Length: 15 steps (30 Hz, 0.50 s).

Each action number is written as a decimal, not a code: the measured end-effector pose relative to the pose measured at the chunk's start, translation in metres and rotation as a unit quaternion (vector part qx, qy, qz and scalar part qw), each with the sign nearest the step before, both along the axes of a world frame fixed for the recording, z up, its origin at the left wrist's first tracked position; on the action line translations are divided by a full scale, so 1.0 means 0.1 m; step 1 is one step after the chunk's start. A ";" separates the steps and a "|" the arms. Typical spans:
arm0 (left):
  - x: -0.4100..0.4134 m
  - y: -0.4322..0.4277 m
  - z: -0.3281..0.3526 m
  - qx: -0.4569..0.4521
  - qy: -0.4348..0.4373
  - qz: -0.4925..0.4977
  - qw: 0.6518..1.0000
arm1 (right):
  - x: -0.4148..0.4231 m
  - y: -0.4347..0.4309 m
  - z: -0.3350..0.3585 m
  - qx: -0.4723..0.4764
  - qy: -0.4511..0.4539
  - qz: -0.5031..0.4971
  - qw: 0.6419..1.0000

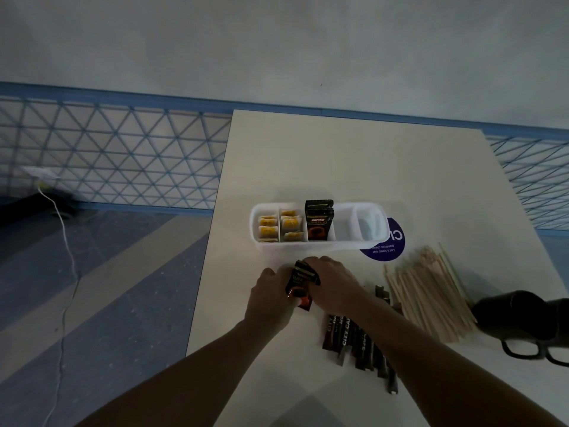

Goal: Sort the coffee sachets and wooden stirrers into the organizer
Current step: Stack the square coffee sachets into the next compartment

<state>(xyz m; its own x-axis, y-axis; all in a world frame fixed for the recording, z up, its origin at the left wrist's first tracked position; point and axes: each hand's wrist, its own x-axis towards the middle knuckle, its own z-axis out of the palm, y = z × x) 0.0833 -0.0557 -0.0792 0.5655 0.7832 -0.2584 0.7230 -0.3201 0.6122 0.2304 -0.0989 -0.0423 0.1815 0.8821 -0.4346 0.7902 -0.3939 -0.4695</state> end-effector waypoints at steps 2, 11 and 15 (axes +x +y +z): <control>0.00 0.00 0.00 -0.018 0.006 0.006 1.000 | -0.03 -0.01 0.02 -0.001 0.015 0.003 1.000; 0.03 0.07 0.30 -0.142 -0.042 -0.012 0.989 | 0.02 -0.05 0.20 0.048 0.089 -0.066 0.993; 0.08 0.10 0.57 -0.200 -0.133 0.056 0.969 | 0.08 -0.02 0.33 0.111 0.137 -0.156 0.972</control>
<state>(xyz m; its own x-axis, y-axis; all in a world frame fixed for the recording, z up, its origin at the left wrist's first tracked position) 0.0917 -0.0453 -0.0218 0.5712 0.7105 -0.4109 0.5397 0.0521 0.8403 0.2379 -0.1010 -0.0097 0.3589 0.8807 -0.3092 0.4822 -0.4586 -0.7464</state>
